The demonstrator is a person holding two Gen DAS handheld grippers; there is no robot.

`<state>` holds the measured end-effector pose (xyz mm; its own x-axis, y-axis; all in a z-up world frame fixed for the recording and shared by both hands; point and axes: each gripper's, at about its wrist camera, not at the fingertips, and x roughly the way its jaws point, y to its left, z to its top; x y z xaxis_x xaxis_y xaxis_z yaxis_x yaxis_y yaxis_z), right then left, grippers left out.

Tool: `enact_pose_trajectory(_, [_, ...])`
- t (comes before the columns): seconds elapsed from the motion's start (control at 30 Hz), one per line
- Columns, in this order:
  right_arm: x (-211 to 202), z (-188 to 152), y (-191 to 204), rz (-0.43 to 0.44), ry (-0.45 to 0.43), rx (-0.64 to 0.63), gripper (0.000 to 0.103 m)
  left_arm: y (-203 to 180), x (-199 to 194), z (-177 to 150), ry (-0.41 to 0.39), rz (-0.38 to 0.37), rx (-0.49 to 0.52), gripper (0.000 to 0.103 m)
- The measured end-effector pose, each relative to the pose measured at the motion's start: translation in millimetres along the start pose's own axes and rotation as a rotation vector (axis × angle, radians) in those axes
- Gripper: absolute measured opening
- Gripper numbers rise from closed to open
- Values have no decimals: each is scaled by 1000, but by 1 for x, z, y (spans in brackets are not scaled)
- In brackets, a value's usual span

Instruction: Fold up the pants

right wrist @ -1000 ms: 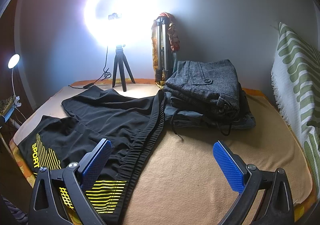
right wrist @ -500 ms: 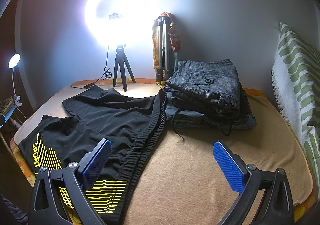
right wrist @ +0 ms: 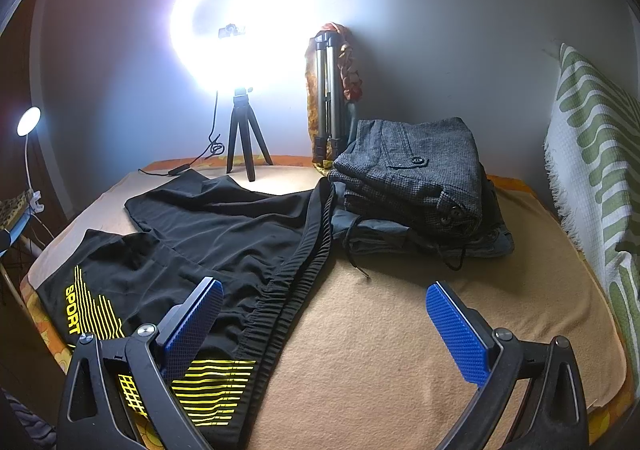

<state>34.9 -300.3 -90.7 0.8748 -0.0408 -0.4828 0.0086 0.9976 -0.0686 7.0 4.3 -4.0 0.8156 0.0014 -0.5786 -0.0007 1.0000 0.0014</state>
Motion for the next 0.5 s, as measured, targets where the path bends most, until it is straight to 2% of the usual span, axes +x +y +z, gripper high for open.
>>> enact_pose_trajectory(0.5, [3,-2,1,10,13,5,103,-3,3,-3,10,8,4,103])
